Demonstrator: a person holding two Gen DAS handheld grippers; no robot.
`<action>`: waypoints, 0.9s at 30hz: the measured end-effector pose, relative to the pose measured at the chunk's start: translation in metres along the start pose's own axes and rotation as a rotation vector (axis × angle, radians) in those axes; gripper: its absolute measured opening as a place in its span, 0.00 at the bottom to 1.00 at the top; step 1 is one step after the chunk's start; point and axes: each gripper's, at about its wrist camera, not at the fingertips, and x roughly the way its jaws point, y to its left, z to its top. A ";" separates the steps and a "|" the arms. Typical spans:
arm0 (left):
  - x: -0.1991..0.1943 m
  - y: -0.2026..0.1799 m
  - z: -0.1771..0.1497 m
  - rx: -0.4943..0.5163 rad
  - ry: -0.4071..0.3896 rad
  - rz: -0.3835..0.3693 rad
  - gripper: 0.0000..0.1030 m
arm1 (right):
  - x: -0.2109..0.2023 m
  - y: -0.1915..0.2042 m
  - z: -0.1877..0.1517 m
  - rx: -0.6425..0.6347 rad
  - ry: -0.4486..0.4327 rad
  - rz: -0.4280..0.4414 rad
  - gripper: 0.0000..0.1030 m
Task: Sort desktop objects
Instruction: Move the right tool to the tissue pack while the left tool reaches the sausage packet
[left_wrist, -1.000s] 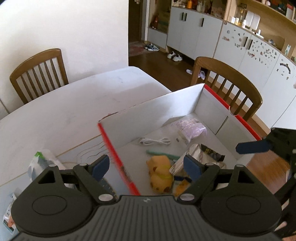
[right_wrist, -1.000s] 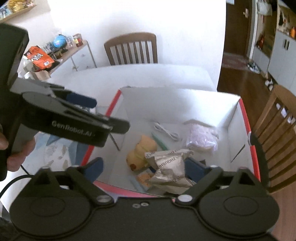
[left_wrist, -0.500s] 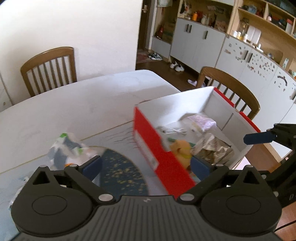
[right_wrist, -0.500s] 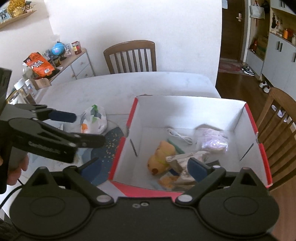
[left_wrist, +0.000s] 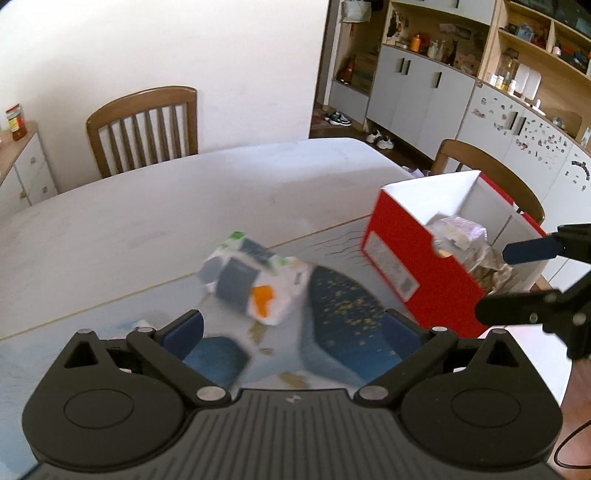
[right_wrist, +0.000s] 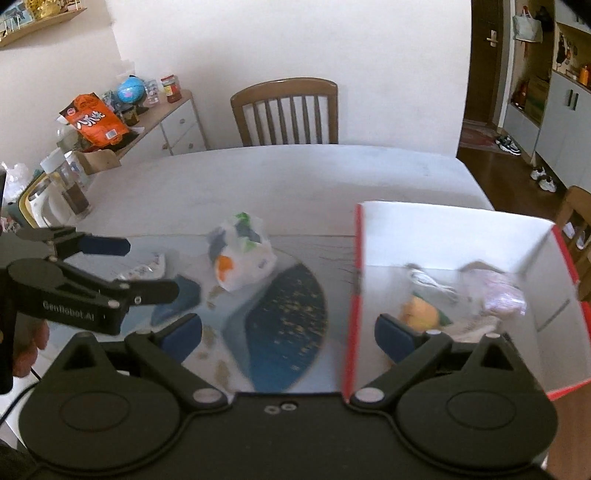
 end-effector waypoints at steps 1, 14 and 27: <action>-0.001 0.006 -0.002 -0.003 0.000 0.000 1.00 | 0.002 0.004 0.002 0.001 -0.002 0.004 0.98; 0.003 0.069 -0.030 0.004 0.019 0.022 1.00 | 0.053 0.052 0.023 -0.048 0.032 0.027 0.98; 0.034 0.113 -0.044 -0.032 0.037 -0.022 1.00 | 0.108 0.070 0.040 -0.122 0.089 0.037 0.98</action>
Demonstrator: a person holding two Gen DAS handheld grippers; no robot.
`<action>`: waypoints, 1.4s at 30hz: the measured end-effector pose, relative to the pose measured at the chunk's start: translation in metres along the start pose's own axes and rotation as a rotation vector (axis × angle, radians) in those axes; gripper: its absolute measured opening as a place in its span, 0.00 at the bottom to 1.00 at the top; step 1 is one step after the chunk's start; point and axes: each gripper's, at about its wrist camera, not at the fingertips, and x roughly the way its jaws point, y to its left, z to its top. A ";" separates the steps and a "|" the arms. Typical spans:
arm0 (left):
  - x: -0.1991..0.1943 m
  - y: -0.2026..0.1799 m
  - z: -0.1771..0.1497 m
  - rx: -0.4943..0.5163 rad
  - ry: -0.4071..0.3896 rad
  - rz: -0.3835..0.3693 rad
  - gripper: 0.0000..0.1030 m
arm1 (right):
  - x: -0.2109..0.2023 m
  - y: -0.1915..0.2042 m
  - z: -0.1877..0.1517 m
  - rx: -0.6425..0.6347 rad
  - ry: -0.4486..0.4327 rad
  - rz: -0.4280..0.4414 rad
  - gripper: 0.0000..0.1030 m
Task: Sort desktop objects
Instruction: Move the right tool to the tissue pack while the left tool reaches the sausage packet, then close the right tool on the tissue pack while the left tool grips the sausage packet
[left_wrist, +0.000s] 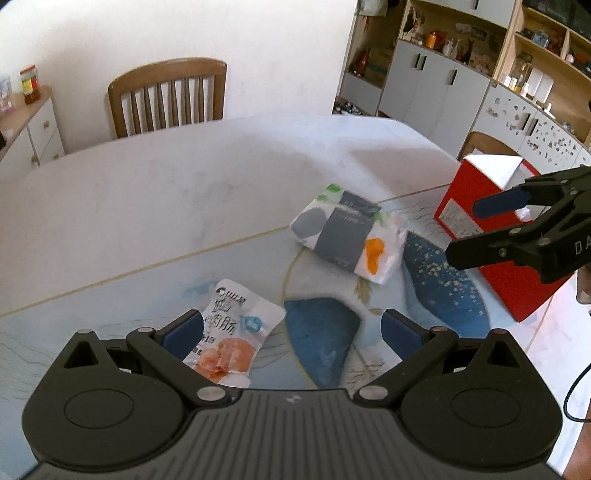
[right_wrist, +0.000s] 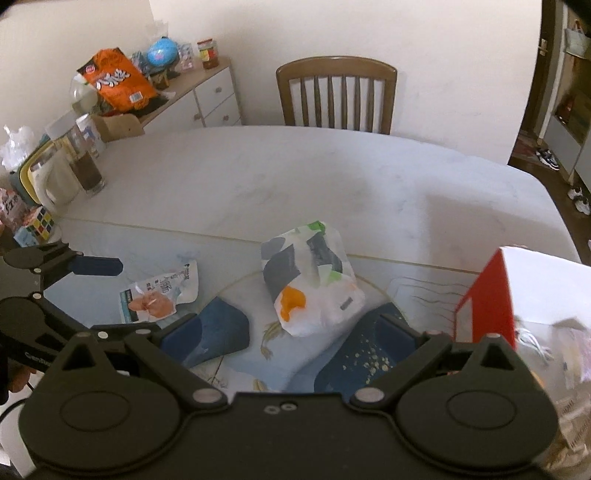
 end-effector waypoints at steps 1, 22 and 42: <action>0.003 0.003 0.000 0.001 0.003 0.003 1.00 | 0.003 0.000 0.001 -0.003 0.003 0.000 0.98; 0.064 0.040 -0.005 0.093 0.080 -0.033 1.00 | 0.085 -0.005 0.021 -0.112 0.054 -0.044 0.98; 0.063 0.025 -0.015 0.158 0.053 0.008 0.94 | 0.127 -0.011 0.012 -0.111 0.117 -0.042 0.98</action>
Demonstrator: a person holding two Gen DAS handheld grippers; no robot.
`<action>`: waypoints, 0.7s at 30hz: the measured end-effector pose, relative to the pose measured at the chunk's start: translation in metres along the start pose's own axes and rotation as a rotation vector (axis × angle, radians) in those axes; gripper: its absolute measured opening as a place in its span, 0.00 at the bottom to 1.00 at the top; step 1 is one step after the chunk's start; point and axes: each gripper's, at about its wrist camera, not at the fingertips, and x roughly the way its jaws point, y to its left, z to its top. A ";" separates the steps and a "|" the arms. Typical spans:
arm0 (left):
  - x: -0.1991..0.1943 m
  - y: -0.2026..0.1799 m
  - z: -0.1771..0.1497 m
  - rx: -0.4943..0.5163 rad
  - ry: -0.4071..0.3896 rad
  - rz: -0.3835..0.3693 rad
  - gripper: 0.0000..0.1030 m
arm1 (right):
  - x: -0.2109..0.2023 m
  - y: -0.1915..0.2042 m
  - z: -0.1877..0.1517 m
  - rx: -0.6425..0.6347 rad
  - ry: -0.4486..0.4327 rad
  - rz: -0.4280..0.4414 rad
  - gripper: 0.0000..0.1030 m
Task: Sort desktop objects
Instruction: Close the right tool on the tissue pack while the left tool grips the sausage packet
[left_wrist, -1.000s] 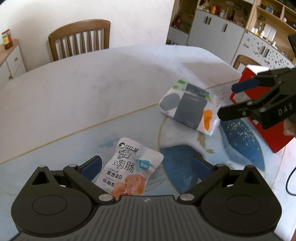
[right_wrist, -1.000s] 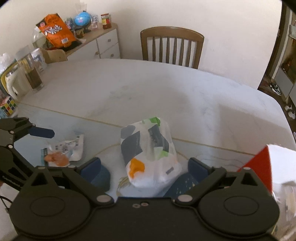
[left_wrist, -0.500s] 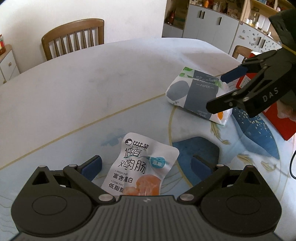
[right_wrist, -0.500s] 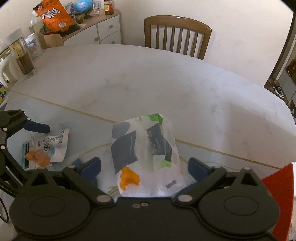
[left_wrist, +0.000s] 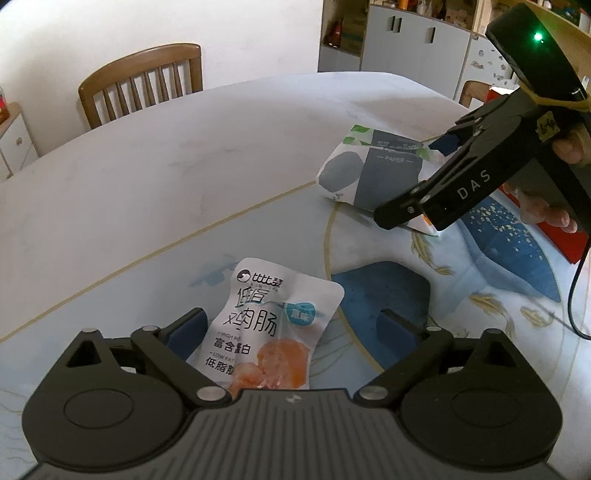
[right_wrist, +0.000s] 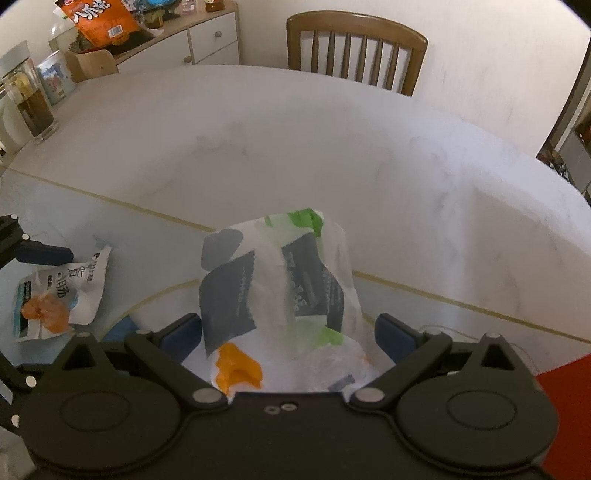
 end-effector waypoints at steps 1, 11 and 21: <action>0.000 -0.001 0.000 0.004 -0.004 0.009 0.90 | 0.001 0.000 -0.001 0.006 0.004 0.004 0.97; -0.005 0.001 0.002 -0.010 -0.025 0.050 0.67 | -0.001 0.003 -0.007 -0.004 0.000 -0.007 0.82; -0.008 0.005 0.003 -0.040 -0.029 0.058 0.58 | -0.009 -0.004 -0.002 0.036 0.001 0.000 0.65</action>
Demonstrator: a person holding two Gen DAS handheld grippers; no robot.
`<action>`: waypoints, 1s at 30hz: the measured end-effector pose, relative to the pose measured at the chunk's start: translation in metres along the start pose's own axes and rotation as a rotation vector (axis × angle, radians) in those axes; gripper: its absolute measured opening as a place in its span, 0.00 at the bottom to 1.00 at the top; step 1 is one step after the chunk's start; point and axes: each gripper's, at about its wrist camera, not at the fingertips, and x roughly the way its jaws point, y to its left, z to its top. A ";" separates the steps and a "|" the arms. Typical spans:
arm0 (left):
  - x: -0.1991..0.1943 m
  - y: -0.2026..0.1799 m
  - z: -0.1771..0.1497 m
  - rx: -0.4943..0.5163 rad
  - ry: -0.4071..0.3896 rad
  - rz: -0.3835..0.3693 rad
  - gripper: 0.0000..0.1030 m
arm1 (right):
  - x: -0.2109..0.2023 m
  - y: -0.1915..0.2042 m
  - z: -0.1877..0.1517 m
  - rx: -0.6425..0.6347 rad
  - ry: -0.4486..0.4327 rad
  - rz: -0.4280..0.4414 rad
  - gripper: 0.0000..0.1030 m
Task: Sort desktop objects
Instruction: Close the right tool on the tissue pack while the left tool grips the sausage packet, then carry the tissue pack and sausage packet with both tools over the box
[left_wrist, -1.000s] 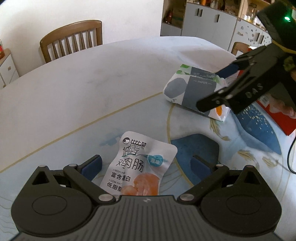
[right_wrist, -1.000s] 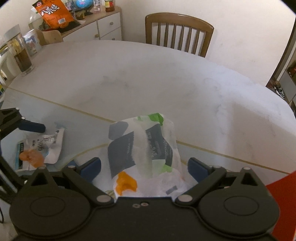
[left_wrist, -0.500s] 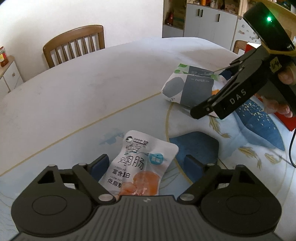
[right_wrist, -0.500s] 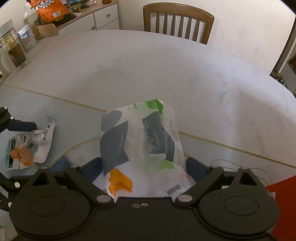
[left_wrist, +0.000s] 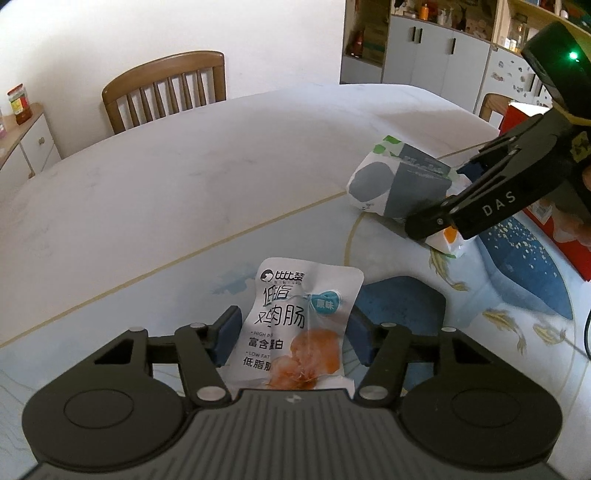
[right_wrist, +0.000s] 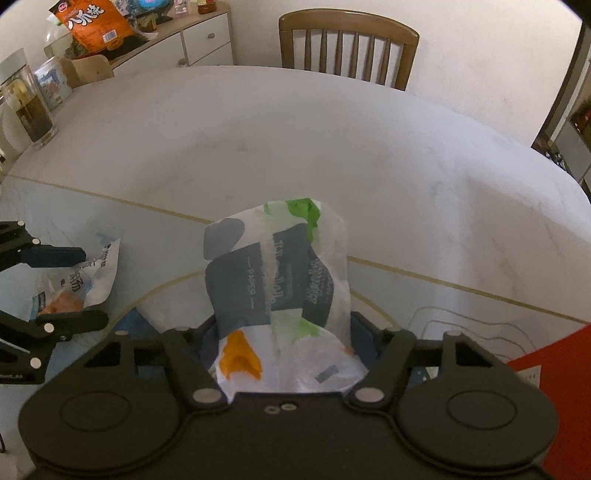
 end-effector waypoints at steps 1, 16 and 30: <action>0.000 0.001 0.000 -0.003 0.000 0.000 0.58 | -0.002 0.000 0.001 0.003 -0.002 0.001 0.64; -0.010 0.001 0.000 -0.031 0.001 0.000 0.58 | -0.042 0.001 0.014 0.049 -0.039 0.022 0.54; -0.045 -0.011 0.004 -0.055 -0.023 -0.033 0.58 | -0.093 0.004 -0.001 0.108 -0.058 0.047 0.54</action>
